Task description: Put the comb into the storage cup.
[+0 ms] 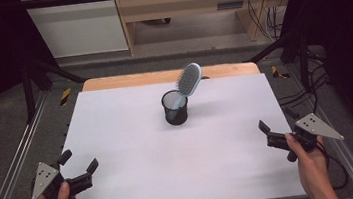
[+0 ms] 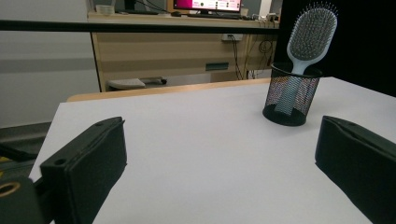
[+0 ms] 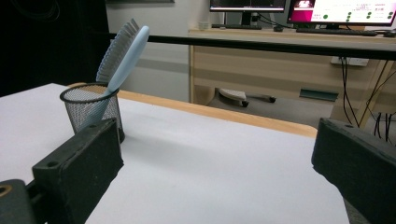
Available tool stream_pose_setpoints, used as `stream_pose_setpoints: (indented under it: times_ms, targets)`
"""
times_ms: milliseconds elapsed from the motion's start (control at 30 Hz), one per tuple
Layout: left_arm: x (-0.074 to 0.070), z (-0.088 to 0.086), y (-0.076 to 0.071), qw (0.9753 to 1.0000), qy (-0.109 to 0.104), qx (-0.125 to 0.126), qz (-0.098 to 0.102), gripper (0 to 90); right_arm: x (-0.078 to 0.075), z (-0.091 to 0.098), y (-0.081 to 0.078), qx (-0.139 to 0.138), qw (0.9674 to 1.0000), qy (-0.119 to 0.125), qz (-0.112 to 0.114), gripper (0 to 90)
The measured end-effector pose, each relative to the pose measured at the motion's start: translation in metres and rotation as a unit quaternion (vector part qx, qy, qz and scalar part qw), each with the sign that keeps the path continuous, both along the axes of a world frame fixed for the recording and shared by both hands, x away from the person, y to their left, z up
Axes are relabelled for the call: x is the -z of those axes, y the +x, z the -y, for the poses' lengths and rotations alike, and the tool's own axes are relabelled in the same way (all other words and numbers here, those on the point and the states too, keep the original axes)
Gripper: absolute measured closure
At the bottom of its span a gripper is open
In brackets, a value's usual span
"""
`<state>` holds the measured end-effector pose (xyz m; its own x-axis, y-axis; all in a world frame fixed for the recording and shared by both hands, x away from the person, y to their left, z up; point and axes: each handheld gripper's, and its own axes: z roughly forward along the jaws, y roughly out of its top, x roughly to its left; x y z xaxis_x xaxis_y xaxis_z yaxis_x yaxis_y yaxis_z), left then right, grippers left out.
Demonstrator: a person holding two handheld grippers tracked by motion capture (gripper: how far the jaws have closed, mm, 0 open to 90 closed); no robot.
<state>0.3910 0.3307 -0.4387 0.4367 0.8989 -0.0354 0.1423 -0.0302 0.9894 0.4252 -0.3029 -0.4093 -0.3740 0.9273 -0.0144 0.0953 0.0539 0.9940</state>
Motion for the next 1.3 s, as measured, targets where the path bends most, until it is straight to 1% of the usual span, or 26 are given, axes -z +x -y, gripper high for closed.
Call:
stream_pose_setpoints:
  times_ms: [333,633,867,933,1033,1133,1300]
  targets:
    - [0.002,0.0,0.001,1.0,0.001,0.001,-0.002,2.1,0.016,0.003,-0.009,0.001,1.0,-0.001,-0.006,1.9]
    - [0.002,-0.001,0.002,1.0,0.001,0.002,-0.002,2.1,0.028,-0.001,-0.015,-0.007,0.9998,0.0,-0.016,1.9]
    - [0.002,-0.001,0.002,1.0,0.003,0.001,-0.002,2.1,0.033,-0.006,-0.018,-0.019,0.9997,0.004,-0.016,1.9]
    - [0.003,-0.001,0.002,1.0,0.006,-0.001,-0.002,2.1,0.035,-0.007,-0.019,-0.024,0.9996,0.005,-0.016,1.9]
    - [0.003,-0.001,0.003,1.0,0.005,0.0,-0.002,2.1,0.039,-0.008,-0.02,-0.029,0.9994,0.006,-0.016,1.9]
    - [0.003,-0.002,0.003,1.0,0.009,0.0,-0.001,2.1,0.043,-0.01,-0.02,-0.031,0.9993,0.01,-0.02,1.9]
    - [0.003,-0.002,0.003,1.0,0.007,-0.001,0.0,2.1,0.049,-0.015,-0.02,-0.042,0.9988,0.013,-0.024,1.9]
